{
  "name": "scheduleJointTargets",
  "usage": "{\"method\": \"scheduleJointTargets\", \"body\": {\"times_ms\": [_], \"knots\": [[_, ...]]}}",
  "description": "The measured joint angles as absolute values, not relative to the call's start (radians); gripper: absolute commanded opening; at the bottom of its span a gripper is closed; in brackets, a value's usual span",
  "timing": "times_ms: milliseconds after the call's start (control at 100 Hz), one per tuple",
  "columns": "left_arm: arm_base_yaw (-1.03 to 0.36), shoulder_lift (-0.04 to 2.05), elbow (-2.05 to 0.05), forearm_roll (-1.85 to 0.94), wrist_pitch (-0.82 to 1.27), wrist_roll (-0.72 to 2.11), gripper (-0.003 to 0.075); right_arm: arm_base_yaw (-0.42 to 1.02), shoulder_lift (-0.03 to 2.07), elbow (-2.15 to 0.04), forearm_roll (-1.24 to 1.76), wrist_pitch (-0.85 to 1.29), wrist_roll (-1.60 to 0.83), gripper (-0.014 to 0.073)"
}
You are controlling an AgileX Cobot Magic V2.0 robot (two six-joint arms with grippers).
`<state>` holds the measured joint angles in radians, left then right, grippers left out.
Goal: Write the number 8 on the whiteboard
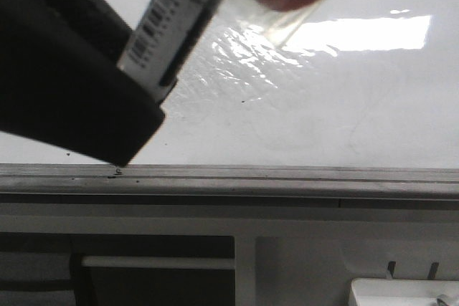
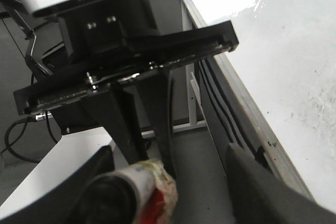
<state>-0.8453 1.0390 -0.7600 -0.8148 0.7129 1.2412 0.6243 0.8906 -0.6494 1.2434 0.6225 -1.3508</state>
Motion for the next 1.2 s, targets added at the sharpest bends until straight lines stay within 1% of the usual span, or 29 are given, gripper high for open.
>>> {"method": "scheduleJointTargets", "body": {"times_ms": [30, 100, 120, 140, 160, 170, 180, 190, 220, 230, 310, 350, 400, 450, 490, 500, 520, 530, 580, 620, 640, 730, 870, 940, 1011, 1141, 1201], "knots": [[-0.845, 1.041, -0.76, -0.815, 0.713, 1.241, -0.002, 0.626, 0.895, -0.649, 1.243, 0.622, -1.351, 0.0291], [-0.845, 1.041, -0.76, -0.815, 0.713, 1.241, -0.002, 0.628, 0.904, -0.649, 1.243, 0.622, -1.351, 0.0178], [-0.845, 1.043, -0.76, -0.815, 0.711, 1.241, -0.002, 0.628, 0.904, -0.649, 1.245, 0.622, -1.351, 0.0126], [-0.845, 1.043, -0.76, -0.815, 0.711, 1.241, -0.002, 0.628, 0.906, -0.649, 1.245, 0.622, -1.351, 0.0099], [-0.845, 1.046, -0.76, -0.815, 0.709, 1.241, -0.002, 0.628, 0.906, -0.649, 1.245, 0.625, -1.351, 0.0044], [-0.845, 1.046, -0.76, -0.815, 0.709, 1.241, -0.002, 0.628, 0.906, -0.649, 1.245, 0.625, -1.351, 0.0044], [-0.845, 1.046, -0.76, -0.815, 0.707, 1.241, -0.002, 0.628, 0.906, -0.649, 1.245, 0.628, -1.351, 0.0003], [-0.845, 1.048, -0.76, -0.815, 0.707, 1.241, -0.002, 0.628, 0.906, -0.649, 1.245, 0.628, -1.351, 0.0003], [-0.845, 1.05, -0.76, -0.815, 0.707, 1.241, -0.002, 0.629, 0.906, -0.649, 1.245, 0.628, -1.353, -0.0062], [-0.845, 1.05, -0.76, -0.816, 0.707, 1.241, -0.002, 0.629, 0.906, -0.649, 1.243, 0.628, -1.353, -0.0072], [-0.845, 1.052, -0.759, -0.818, 0.709, 1.235, -0.0017, 0.63, 0.906, -0.651, 1.239, 0.63, -1.366, -0.0051], [-0.845, 1.052, -0.759, -0.822, 0.707, 1.235, 0.0001, 0.63, 0.906, -0.651, 1.239, 0.63, -1.368, -0.005], [-0.845, 1.052, -0.758, -0.824, 0.698, 1.235, 0.0055, 0.63, 0.906, -0.651, 1.239, 0.621, -1.368, -0.005], [-0.845, 1.052, -0.757, -0.828, 0.687, 1.233, 0.0141, 0.63, 0.906, -0.651, 1.239, 0.609, -1.368, -0.005], [-0.845, 1.052, -0.756, -0.839, 0.674, 1.227, 0.0235, 0.63, 0.901, -0.651, 1.243, 0.596, -1.368, -0.0048], [-0.845, 1.05, -0.756, -0.839, 0.672, 1.222, 0.0269, 0.63, 0.9, -0.651, 1.243, 0.589, -1.368, -0.0046], [-0.845, 1.047, -0.756, -0.845, 0.663, 1.217, 0.0302, 0.63, 0.896, -0.649, 1.245, 0.575, -1.366, -0.0041], [-0.844, 1.047, -0.756, -0.847, 0.661, 1.211, 0.0335, 0.63, 0.893, -0.647, 1.248, 0.571, -1.366, -0.0041], [-0.841, 1.033, -0.756, -0.858, 0.654, 1.179, 0.0447, 0.63, 0.869, -0.636, 1.25, 0.536, -1.364, -0.0042], [-0.834, 1.011, -0.756, -0.86, 0.656, 1.142, 0.0483, 0.63, 0.847, -0.62, 1.244, 0.5, -1.364, -0.0042], [-0.83, 0.997, -0.756, -0.86, 0.661, 1.122, 0.0487, 0.63, 0.832, -0.609, 1.24, 0.479, -1.364, -0.0042], [-0.81, 0.911, -0.756, -0.823, 0.673, 1.03, 0.0453, 0.63, 0.753, -0.545, 1.226, 0.392, -1.364, -0.0042], [-0.762, 0.726, -0.756, -0.663, 0.682, 0.862, 0.0349, 0.63, 0.614, -0.439, 1.181, 0.241, -1.364, -0.0042], [-0.731, 0.63, -0.747, -0.566, 0.667, 0.768, 0.0283, 0.63, 0.571, -0.411, 1.155, 0.143, -1.364, -0.0043], [-0.697, 0.547, -0.723, -0.484, 0.643, 0.687, 0.0197, 0.63, 0.557, -0.406, 1.137, 0.054, -1.366, -0.0043], [-0.64, 0.451, -0.65, -0.435, 0.58, 0.607, -0.0016, 0.63, 0.577, -0.418, 1.11, -0.055, -1.368, -0.0043], [-0.623, 0.427, -0.608, -0.459, 0.547, 0.596, -0.002, 0.63, 0.602, -0.431, 1.088, -0.087, -1.368, -0.0043]]}}
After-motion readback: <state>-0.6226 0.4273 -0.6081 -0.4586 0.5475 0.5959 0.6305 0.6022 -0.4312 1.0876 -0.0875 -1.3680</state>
